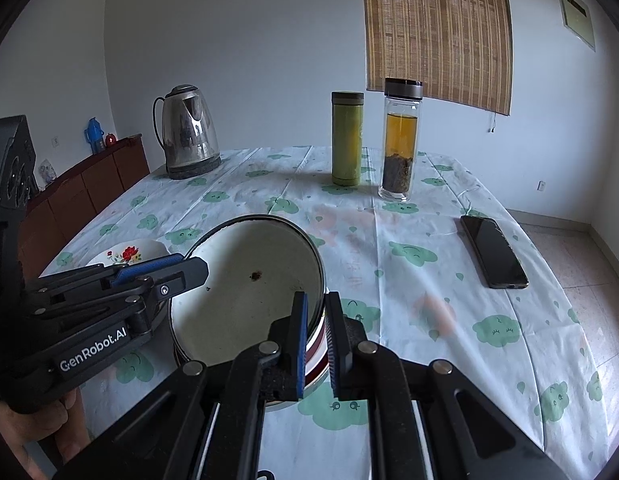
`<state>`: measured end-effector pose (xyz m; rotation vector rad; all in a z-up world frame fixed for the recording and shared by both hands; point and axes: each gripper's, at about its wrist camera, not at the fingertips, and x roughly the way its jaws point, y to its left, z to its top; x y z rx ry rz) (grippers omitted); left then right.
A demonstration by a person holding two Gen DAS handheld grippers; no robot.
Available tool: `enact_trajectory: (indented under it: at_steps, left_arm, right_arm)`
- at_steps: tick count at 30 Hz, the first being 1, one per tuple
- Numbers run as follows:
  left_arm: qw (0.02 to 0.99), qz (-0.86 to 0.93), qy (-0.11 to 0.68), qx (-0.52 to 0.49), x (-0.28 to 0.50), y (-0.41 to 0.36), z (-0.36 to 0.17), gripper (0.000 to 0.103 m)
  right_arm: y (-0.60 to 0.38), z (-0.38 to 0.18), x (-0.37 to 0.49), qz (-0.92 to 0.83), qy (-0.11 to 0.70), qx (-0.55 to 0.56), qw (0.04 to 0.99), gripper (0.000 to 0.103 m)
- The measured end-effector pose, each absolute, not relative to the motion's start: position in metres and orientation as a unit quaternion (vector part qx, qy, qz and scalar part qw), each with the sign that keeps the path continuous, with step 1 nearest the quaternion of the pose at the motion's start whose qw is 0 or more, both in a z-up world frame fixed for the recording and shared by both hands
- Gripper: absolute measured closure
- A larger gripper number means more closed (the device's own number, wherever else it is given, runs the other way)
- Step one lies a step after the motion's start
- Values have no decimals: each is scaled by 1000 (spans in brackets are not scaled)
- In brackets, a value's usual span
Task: Organize plates and bowls
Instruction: 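Lower the white enamel bowl into the pink bowl with both grippers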
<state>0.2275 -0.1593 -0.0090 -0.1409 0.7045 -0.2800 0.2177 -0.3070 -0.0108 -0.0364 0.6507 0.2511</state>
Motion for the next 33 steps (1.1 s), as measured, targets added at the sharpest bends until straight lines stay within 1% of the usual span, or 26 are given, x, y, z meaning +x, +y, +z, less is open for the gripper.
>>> enact_trajectory:
  at_steps: [33]
  left_arm:
    - [916,-130,376,-46,234,-162,-19,88]
  right_arm:
    - [-306,-28,231,129,364,-17,922,91]
